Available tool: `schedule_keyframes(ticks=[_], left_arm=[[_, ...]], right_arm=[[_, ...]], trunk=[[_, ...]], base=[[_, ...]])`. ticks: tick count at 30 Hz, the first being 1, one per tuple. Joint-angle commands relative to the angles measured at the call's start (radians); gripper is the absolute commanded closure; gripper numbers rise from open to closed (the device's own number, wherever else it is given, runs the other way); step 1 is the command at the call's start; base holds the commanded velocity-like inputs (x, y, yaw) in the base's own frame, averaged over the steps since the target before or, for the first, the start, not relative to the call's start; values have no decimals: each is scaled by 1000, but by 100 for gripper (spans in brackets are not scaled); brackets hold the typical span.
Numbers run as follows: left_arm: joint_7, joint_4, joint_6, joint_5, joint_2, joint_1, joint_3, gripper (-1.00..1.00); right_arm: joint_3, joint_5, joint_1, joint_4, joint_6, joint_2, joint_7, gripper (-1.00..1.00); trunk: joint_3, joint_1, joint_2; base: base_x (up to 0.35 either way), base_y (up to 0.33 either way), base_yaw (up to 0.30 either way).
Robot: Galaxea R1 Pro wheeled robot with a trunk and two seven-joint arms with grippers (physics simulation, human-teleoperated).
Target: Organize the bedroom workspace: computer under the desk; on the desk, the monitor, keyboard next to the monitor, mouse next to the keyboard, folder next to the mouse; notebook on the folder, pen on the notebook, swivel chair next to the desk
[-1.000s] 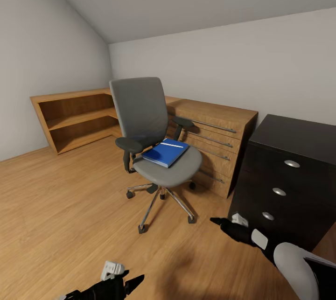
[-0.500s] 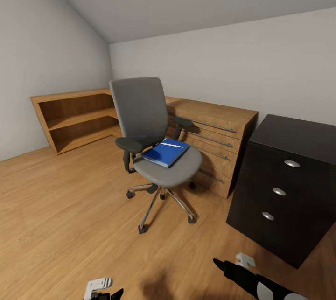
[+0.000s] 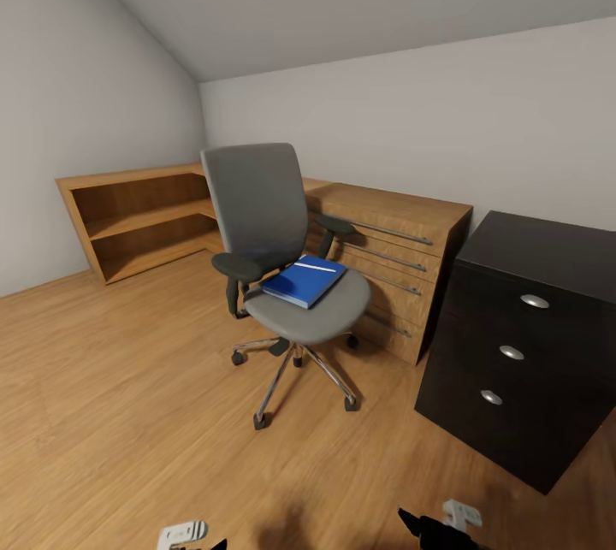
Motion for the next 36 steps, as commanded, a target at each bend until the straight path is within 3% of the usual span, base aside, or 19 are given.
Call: schedule_keyframes(ticks=[1, 6, 20, 31, 32, 33, 36], left_arm=[[-5, 1, 10, 10, -3, 0, 2, -100], [-6, 6, 8, 10, -17, 0, 2, -100], [-5, 47, 7, 7, -19, 0, -4, -100], [-8, 73, 7, 5, -20, 0, -21, -100], [-8, 73, 7, 5, -20, 0, -26, -100], [-7, 74, 7, 5, -20, 0, -52, -100], [-6, 74, 7, 5, -20, 0, -61, -100]], right_arm=[[2, -10, 5, 2, -13, 0, 6, -100], [2, -12, 50, 4, -81, 7, 9, -100], [2, -13, 63, 3, -86, 8, 5, -100], [1, -14, 64, 4, -87, 7, 2, -100], [1, -14, 64, 4, -87, 7, -1, -100], [1, -14, 64, 4, -91, 9, -46, -100], [2, -14, 64, 4, -101, 14, -96, -100]], trunk=[[-1, 0, 0], [0, 0, 0], [6, 0, 0], [8, 0, 0], [8, 0, 0], [8, 0, 0], [8, 0, 0]], base=[[0, 0, 0], [0, 0, -38], [-7, 0, -260], [-144, 99, -284], [-62, 47, -290], [-20, 16, -291], [-13, 10, -291]])
